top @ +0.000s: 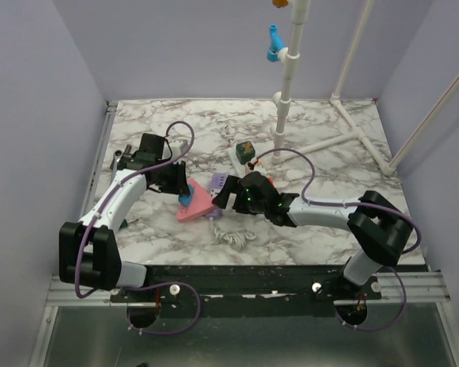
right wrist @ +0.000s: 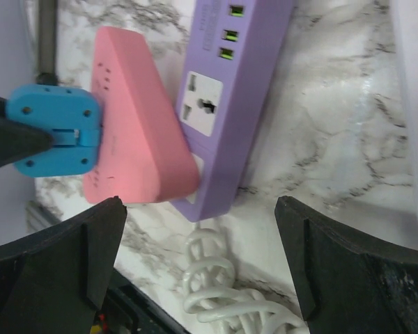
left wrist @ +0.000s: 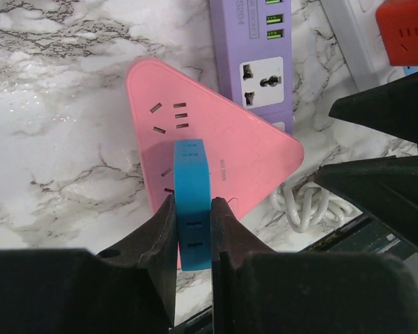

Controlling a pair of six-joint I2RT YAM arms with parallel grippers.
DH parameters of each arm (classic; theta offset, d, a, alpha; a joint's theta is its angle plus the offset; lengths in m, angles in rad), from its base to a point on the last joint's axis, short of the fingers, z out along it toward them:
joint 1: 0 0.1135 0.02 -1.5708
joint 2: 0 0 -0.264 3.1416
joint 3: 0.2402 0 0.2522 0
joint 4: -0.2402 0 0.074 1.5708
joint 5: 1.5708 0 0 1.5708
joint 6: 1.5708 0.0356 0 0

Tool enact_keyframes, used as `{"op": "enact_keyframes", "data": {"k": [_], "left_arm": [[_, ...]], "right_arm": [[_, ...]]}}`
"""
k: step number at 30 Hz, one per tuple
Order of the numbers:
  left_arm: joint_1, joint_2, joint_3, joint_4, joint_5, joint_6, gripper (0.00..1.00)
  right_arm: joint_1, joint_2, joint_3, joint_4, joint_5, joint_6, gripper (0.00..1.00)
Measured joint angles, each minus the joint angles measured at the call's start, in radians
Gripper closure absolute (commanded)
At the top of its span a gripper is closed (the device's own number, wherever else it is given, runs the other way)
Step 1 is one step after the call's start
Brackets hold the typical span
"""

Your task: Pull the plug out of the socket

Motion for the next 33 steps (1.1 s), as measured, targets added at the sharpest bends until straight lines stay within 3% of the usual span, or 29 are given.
{"op": "enact_keyframes", "data": {"k": [6, 13, 16, 25, 33], "left_arm": [[0.011, 0.002, 0.0, -0.003, 0.007, 0.0, 1.0], [0.011, 0.008, -0.024, 0.023, -0.072, 0.01, 1.0], [-0.005, 0.019, -0.034, 0.04, -0.132, 0.02, 0.87], [-0.108, 0.061, -0.024, 0.085, -0.308, 0.045, 0.63], [-0.127, 0.133, -0.02, 0.071, -0.345, 0.064, 0.83]], "right_arm": [[-0.013, 0.077, -0.005, 0.203, -0.078, 0.049, 0.0], [-0.024, 0.169, -0.022, 0.284, -0.128, 0.094, 0.0], [-0.025, 0.169, -0.03, 0.304, -0.132, 0.1, 0.0], [-0.025, 0.205, -0.032, 0.37, -0.169, 0.109, 0.0], [-0.025, 0.282, -0.001, 0.484, -0.209, 0.143, 0.0]]}}
